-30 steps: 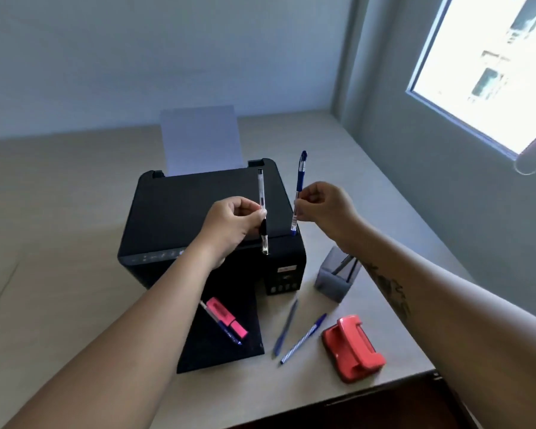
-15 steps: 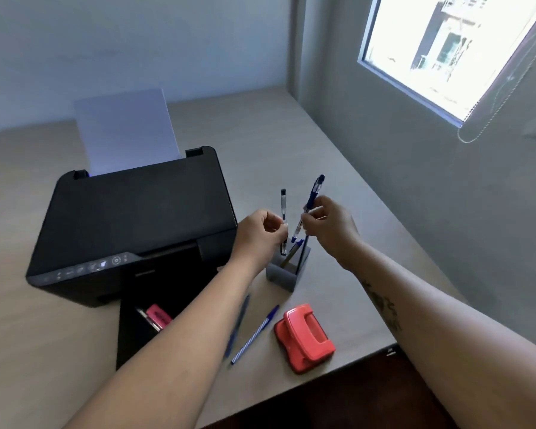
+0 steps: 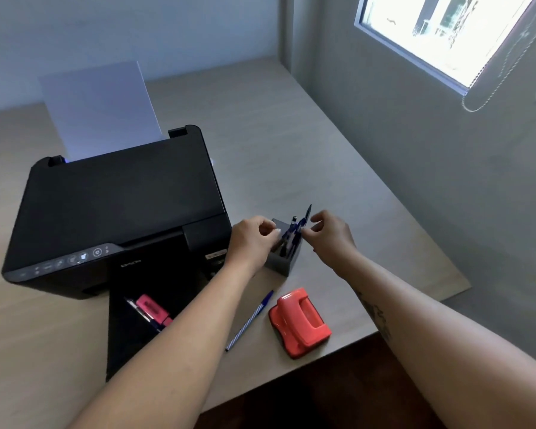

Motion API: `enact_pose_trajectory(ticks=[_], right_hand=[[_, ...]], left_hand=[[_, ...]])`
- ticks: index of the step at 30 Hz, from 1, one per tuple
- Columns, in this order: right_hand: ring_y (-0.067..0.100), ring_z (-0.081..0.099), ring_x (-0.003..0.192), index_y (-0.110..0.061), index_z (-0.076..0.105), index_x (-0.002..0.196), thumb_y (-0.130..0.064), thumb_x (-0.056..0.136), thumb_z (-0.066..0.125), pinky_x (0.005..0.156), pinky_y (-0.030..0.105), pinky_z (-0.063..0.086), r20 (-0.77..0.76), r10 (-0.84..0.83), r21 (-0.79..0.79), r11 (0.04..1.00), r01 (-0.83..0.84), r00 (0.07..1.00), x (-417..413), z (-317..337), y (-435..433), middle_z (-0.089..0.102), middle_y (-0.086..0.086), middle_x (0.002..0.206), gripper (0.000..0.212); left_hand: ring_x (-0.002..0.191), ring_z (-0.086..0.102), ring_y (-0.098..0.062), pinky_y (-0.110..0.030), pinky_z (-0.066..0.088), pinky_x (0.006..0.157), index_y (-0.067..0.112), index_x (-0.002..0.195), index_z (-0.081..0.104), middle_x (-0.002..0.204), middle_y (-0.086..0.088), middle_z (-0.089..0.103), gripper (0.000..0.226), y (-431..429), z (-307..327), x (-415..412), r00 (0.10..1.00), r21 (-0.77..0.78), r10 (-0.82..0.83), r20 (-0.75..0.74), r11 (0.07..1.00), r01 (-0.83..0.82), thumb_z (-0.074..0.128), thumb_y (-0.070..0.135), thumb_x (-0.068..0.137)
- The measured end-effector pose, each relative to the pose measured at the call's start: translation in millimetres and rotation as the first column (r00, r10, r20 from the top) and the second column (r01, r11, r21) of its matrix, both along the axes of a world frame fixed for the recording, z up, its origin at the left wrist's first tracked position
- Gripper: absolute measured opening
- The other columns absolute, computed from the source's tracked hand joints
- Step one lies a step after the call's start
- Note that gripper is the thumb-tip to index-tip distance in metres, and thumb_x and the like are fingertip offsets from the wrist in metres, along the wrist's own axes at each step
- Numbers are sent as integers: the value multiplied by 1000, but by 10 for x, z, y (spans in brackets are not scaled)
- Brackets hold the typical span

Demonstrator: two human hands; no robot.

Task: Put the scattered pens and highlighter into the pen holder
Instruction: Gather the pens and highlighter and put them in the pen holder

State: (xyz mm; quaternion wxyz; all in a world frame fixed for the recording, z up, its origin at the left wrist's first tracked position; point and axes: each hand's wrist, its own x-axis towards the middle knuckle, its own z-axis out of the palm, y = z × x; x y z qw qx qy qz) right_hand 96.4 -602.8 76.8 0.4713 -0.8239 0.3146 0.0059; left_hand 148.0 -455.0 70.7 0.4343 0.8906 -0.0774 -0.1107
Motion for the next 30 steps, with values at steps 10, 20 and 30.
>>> enact_pose_trajectory(ticks=[10,20,30], right_hand=[[24,63,73,-12,64,93,-22,91,64,68,38,57,170,25,-1,1000,-26,985,52,403,383,66,6,82,11],[17,58,56,-17,62,69,-29,86,68,61,36,54,159,139,-24,990,-137,977,-177,-50,1538,64,1,61,21],[14,62,77,-13,71,93,-19,86,69,65,22,45,-21,386,-126,914,-385,922,-195,-542,2498,71,2,87,10]], left_hand=[[74,72,-24,-42,61,75,19,76,70,74,-5,73,10,514,158,-146,996,-109,-76,-35,991,72,73,24,84],[53,62,-9,-35,56,56,20,71,66,60,5,65,14,2002,-354,-573,986,-28,41,-163,999,-46,72,24,83],[65,72,-32,-44,62,68,14,72,64,67,-9,71,23,2710,-666,-446,832,12,469,-297,873,-488,69,32,86]])
